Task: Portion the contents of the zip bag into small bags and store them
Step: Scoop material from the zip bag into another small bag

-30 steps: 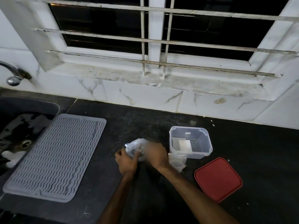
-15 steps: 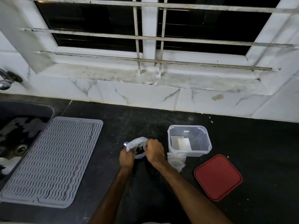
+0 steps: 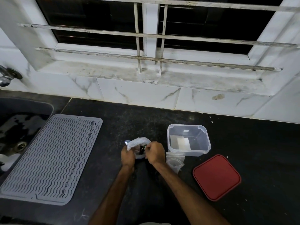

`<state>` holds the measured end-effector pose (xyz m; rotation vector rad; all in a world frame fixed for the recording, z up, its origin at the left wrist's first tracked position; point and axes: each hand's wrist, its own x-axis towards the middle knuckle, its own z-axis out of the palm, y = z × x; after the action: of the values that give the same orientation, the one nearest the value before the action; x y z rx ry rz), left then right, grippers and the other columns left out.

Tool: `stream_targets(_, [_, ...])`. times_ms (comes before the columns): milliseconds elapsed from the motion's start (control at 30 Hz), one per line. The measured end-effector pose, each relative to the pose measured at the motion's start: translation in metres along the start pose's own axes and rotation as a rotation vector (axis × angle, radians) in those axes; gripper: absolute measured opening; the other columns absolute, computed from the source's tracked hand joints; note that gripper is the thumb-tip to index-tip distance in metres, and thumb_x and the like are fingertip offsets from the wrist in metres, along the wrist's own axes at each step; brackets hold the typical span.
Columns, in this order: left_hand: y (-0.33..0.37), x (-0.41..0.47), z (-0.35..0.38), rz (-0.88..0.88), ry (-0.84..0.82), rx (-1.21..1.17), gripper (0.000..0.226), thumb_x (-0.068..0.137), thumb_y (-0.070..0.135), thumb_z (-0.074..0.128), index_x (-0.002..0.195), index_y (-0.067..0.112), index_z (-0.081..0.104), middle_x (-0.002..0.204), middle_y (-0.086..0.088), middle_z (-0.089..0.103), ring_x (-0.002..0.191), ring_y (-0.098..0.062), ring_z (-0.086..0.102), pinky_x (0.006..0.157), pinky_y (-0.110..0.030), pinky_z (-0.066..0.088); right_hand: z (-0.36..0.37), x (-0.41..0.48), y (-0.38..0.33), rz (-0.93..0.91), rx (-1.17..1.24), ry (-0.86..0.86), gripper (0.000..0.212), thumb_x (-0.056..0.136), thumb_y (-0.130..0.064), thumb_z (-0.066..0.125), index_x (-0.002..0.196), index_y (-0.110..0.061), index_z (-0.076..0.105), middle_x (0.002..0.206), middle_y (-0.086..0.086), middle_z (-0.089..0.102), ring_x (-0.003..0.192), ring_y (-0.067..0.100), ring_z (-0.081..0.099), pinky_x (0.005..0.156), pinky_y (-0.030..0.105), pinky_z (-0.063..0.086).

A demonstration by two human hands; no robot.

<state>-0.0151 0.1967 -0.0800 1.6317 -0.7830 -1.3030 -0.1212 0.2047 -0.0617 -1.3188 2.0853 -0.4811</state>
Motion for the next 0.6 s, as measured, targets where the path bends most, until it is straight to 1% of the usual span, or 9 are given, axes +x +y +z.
stream_targets(100, [0.0,0.001,0.0,0.035,-0.06,0.066,0.038,0.105,0.036,0.041,0.092,0.017,0.071,0.088,-0.004,0.074,0.084,-0.017,0.071,0.068,-0.028,0.058,0.023,0.024,0.027,0.088,0.189,-0.028,0.029,0.073,-0.03,0.05,0.069,-0.011,0.071,0.066,0.006,0.072,0.064,0.024,0.071,0.065,0.042,0.061])
stream_targets(200, [0.003,-0.001,0.002,0.032,-0.096,0.052,0.034,0.104,0.036,0.042,0.089,0.022,0.07,0.086,-0.004,0.074,0.084,-0.019,0.072,0.056,-0.022,0.054,0.007,0.011,0.016,0.108,0.339,-0.062,0.026,0.084,-0.016,0.056,0.064,-0.008,0.071,0.057,0.006,0.07,0.052,0.02,0.07,0.06,0.043,0.062])
stream_targets(300, [0.004,-0.001,0.001,0.015,-0.103,0.018,0.032,0.103,0.035,0.046,0.098,0.015,0.07,0.092,-0.009,0.074,0.085,-0.021,0.072,0.058,-0.027,0.057,0.001,0.006,0.013,0.113,0.413,-0.068,0.026,0.088,-0.012,0.058,0.065,-0.01,0.071,0.059,0.008,0.071,0.052,0.019,0.071,0.062,0.042,0.062])
stream_targets(367, [0.005,-0.001,0.001,0.013,-0.096,0.002,0.026,0.097,0.028,0.056,0.103,0.006,0.069,0.098,-0.015,0.073,0.09,-0.028,0.071,0.068,-0.036,0.059,-0.001,0.004,0.012,0.122,0.442,-0.06,0.03,0.089,-0.012,0.058,0.061,-0.016,0.068,0.06,0.009,0.072,0.054,0.02,0.071,0.064,0.042,0.062])
stream_targets(433, [0.005,-0.002,0.0,0.029,-0.086,0.012,0.022,0.093,0.023,0.06,0.101,0.005,0.068,0.099,-0.017,0.072,0.091,-0.029,0.071,0.071,-0.035,0.058,-0.001,0.002,0.013,0.133,0.434,-0.046,0.033,0.088,-0.015,0.057,0.057,-0.02,0.066,0.059,0.006,0.071,0.055,0.019,0.071,0.067,0.041,0.062])
stream_targets(467, [0.005,-0.003,0.0,0.038,-0.087,0.022,0.022,0.093,0.027,0.06,0.099,0.008,0.068,0.097,-0.014,0.073,0.088,-0.025,0.071,0.069,-0.032,0.058,0.002,0.003,0.016,0.139,0.423,-0.035,0.031,0.087,-0.017,0.057,0.057,-0.02,0.066,0.058,0.005,0.071,0.055,0.018,0.071,0.066,0.041,0.062])
stream_targets(500, [0.004,-0.004,0.001,0.041,-0.079,0.044,0.03,0.089,0.038,0.059,0.098,0.01,0.068,0.095,-0.011,0.073,0.086,-0.022,0.071,0.07,-0.032,0.059,0.008,0.007,0.02,0.143,0.409,-0.025,0.028,0.085,-0.021,0.057,0.059,-0.018,0.068,0.059,0.003,0.071,0.055,0.017,0.071,0.065,0.04,0.062])
stream_targets(567, [-0.004,-0.001,0.002,0.05,-0.061,0.067,0.059,0.077,0.063,0.051,0.102,0.013,0.067,0.096,-0.007,0.074,0.087,-0.021,0.072,0.078,-0.042,0.06,0.033,0.029,0.042,0.159,0.416,-0.014,0.025,0.078,-0.031,0.056,0.069,-0.014,0.072,0.062,0.0,0.072,0.058,0.016,0.071,0.062,0.041,0.062])
stream_targets(600, [-0.01,0.001,0.001,0.054,-0.061,0.064,0.066,0.076,0.069,0.046,0.105,0.014,0.067,0.097,-0.006,0.074,0.089,-0.021,0.072,0.08,-0.045,0.06,0.047,0.04,0.053,0.166,0.425,-0.012,0.028,0.076,-0.035,0.055,0.074,-0.014,0.073,0.064,0.0,0.072,0.059,0.017,0.071,0.06,0.042,0.061])
